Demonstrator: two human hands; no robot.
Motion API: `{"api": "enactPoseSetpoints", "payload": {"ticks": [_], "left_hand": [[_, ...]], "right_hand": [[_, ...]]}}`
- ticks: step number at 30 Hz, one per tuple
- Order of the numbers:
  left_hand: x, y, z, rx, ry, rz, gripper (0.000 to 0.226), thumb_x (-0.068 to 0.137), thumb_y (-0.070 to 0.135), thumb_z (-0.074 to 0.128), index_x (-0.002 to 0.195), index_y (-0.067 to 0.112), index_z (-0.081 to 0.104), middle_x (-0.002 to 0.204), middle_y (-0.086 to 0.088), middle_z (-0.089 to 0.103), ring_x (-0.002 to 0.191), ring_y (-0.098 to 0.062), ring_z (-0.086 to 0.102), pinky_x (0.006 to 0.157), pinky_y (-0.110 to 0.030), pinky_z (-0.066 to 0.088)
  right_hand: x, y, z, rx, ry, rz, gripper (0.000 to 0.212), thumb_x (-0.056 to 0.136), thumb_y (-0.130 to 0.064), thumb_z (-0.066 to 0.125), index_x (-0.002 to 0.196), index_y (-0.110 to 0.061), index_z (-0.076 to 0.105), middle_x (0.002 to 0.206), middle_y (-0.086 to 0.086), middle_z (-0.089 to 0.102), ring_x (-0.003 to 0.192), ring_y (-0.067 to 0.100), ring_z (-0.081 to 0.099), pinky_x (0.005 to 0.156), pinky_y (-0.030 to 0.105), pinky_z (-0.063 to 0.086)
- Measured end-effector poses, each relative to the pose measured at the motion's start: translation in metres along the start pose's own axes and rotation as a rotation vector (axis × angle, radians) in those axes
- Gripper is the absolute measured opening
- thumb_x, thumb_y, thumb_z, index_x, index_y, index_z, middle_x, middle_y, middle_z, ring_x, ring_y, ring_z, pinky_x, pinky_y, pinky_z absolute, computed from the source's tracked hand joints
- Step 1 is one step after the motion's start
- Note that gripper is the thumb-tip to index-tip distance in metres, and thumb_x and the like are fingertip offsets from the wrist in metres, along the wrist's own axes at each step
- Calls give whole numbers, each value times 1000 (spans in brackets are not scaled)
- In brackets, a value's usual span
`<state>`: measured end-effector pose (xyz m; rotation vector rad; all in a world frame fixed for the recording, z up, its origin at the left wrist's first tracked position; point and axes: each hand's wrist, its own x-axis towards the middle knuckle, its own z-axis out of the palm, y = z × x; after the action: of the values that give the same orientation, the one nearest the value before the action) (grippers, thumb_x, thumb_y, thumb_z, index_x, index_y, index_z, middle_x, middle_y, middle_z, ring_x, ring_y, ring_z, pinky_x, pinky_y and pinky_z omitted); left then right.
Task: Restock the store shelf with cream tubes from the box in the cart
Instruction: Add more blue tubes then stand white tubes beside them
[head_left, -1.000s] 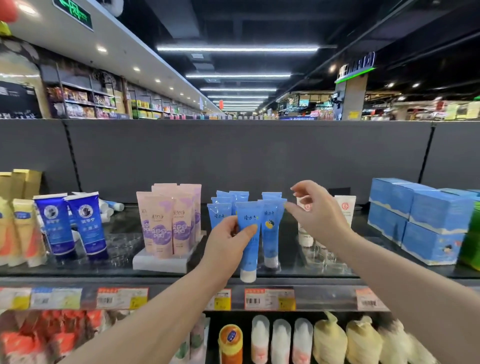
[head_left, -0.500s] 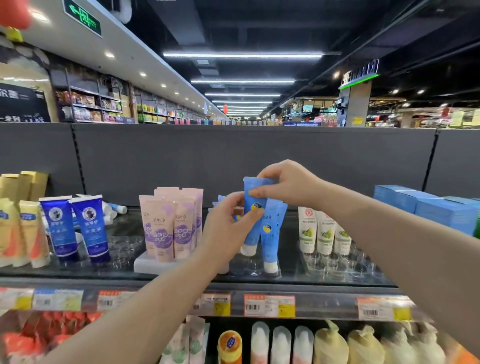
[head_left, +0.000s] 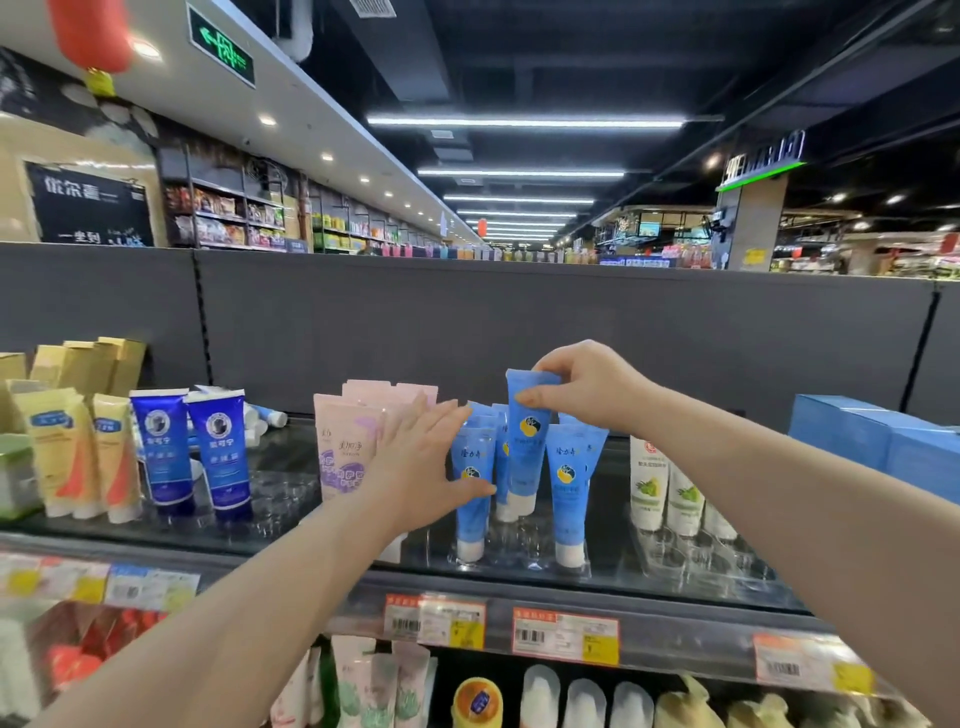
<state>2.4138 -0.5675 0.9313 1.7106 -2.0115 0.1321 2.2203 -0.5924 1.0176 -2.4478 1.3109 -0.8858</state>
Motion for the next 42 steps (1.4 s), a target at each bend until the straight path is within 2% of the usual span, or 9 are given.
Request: {"api": "enactPoseSetpoints", "payload": {"ticks": [3,8,16,22,29,32,34,39,42], "left_hand": [[-1,1,4,60,13,5,80,83,57,55,148,35,14,158,14,6,146,-13,-9,116,-43,-7],[-2,-1,7,73,35,62,75,87,54,52,148,29,18,158,13,7,145,-11,-12,116,-40,-10],[1,-3,9,61,19,70,73,87,53,52,148,28,18,157,13,11,146,-10,-8,116,-40,-9],[4,-5,13,23,30,85,73,87,51,54,147,28,20,157,13,14,146,-9,-8,117,-41,-8],[3,-7,15,-17,49,104,71,87,50,55,146,28,22,156,14,16,145,-8,-8,117,-38,-7],[2,-8,15,-21,76,114,69,87,49,56,145,27,26,154,13,21,146,-10,-4,116,-34,-6],[1,-7,13,-20,87,114,67,87,48,56,144,27,28,153,13,25,146,-11,0,117,-34,-3],[0,-1,8,-14,132,108,59,87,45,56,139,26,36,145,11,36,136,-14,24,114,-34,12],[1,1,9,-22,162,126,59,87,46,57,139,25,38,142,8,38,133,-13,30,112,-33,14]], "right_hand": [[-1,5,15,-55,-38,-10,16,83,-33,69,86,-17,69,74,-7,61,67,8,54,61,22,45],[-3,12,35,-133,-57,1,22,82,-37,67,88,-16,69,80,-3,61,77,17,57,73,33,49],[-8,17,48,-115,-18,-34,21,84,-33,67,87,-13,70,66,-11,52,58,3,44,55,15,31],[-7,16,49,-114,-15,-33,24,85,-32,66,88,-8,70,71,1,56,58,8,44,54,17,34],[-4,19,51,-84,-58,-11,20,84,-32,67,84,-12,67,67,-6,52,60,8,44,59,22,38],[-3,20,55,-165,-93,-20,18,84,-33,65,92,-17,67,73,-13,54,74,9,48,76,25,35],[-2,19,55,-222,-86,-33,15,85,-33,63,91,-19,65,76,-8,58,77,12,50,81,25,31],[0,16,51,-298,-120,-31,10,85,-31,60,84,-21,61,79,-5,59,81,17,56,73,25,34],[-1,15,47,-268,-153,-13,16,84,-30,61,70,-29,53,73,-9,52,68,13,50,64,27,39]]}}
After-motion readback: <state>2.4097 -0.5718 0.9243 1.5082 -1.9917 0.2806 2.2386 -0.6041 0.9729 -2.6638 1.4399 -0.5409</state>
